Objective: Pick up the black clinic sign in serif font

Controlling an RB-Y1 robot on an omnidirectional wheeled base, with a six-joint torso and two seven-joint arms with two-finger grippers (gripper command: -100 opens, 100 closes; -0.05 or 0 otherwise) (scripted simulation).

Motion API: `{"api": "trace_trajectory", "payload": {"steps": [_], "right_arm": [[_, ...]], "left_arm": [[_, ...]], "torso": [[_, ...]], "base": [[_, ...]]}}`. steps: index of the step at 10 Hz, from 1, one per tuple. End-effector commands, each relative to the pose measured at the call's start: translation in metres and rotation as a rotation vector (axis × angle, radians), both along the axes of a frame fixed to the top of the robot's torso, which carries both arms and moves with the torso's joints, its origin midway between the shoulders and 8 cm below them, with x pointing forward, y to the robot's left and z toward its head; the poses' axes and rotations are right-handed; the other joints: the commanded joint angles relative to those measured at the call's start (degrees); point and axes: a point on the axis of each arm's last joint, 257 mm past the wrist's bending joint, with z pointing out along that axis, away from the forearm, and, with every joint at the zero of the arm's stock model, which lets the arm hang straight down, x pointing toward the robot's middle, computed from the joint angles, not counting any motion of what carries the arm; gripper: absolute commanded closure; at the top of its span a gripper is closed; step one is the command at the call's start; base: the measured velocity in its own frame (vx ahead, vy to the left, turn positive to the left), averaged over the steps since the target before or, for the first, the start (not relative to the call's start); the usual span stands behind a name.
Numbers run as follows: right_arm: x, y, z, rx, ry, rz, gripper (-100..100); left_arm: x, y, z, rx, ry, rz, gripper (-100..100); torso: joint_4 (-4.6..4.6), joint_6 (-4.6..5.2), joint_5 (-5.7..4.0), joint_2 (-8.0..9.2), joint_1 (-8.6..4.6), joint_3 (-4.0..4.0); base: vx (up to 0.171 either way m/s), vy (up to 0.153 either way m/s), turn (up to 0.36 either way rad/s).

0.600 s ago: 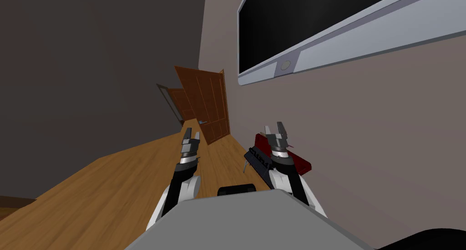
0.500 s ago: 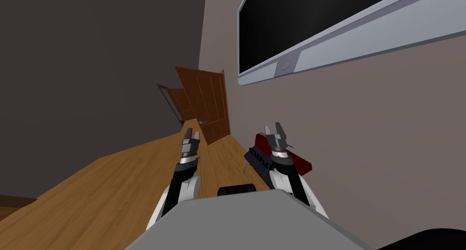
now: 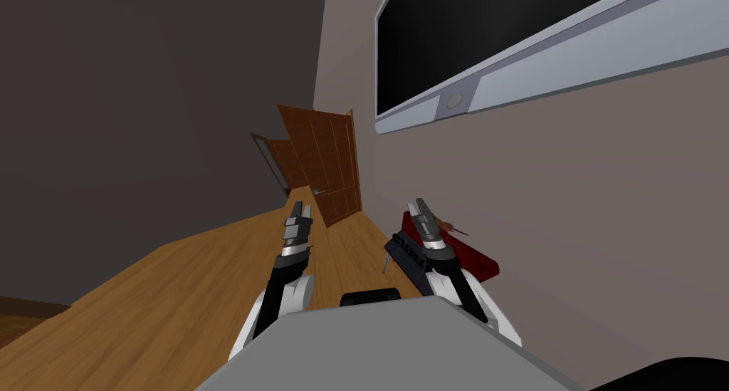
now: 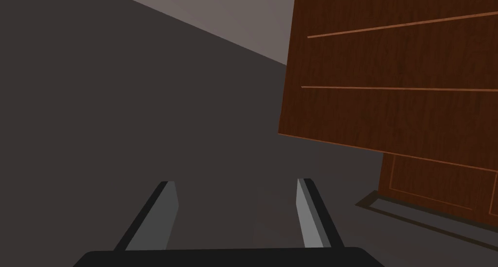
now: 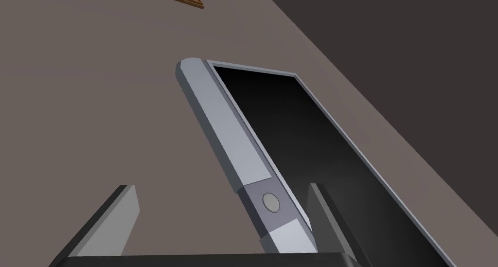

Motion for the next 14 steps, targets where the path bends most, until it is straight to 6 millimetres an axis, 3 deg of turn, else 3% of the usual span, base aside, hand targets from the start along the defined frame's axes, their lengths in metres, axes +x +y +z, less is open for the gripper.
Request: {"api": "trace_trajectory", "payload": {"steps": [1, 8, 9, 11, 12, 14], "right_arm": [[0.004, 0.006, -0.019, -0.081, 0.038, 0.006, -100], [0.011, 0.019, -0.132, -0.451, 0.222, 0.023, -100], [0.011, 0.019, -0.132, -0.451, 0.222, 0.023, -100], [0.008, 0.019, -0.167, -0.562, 0.271, 0.034, -100], [0.008, 0.018, -0.169, -0.562, 0.276, 0.033, -100], [0.002, 0.017, -0.206, -0.677, 0.324, 0.050, -100]], "left_arm": [[0.000, 0.000, 0.000, 0.000, 0.000, 0.000, 0], [0.000, 0.000, 0.000, 0.000, 0.000, 0.000, 0], [0.000, 0.000, 0.000, 0.000, 0.000, 0.000, 0], [0.000, 0.000, 0.000, 0.000, 0.000, 0.000, 0], [0.000, 0.000, 0.000, 0.000, 0.000, 0.000, 0], [0.000, 0.000, 0.000, 0.000, 0.000, 0.000, 0]], "torso": [[0.00, 0.00, 0.00, 0.00, 0.00, 0.00], [-0.04, 0.00, 0.01, -0.17, 0.03, -0.10], [-0.04, 0.01, 0.01, -0.14, -0.02, -0.09], [0.01, 0.00, 0.00, 0.05, -0.01, 0.02], [0.01, 0.02, 0.01, 0.06, 0.01, 0.03], [0.01, 0.01, 0.00, 0.05, -0.04, 0.03]], "base": [[0.076, 0.029, 0.040], [0.096, 0.032, 0.050], [0.057, 0.018, 0.009], [0.048, 0.026, 0.049], [0.049, 0.018, 0.012], [0.058, 0.018, 0.056]]}}
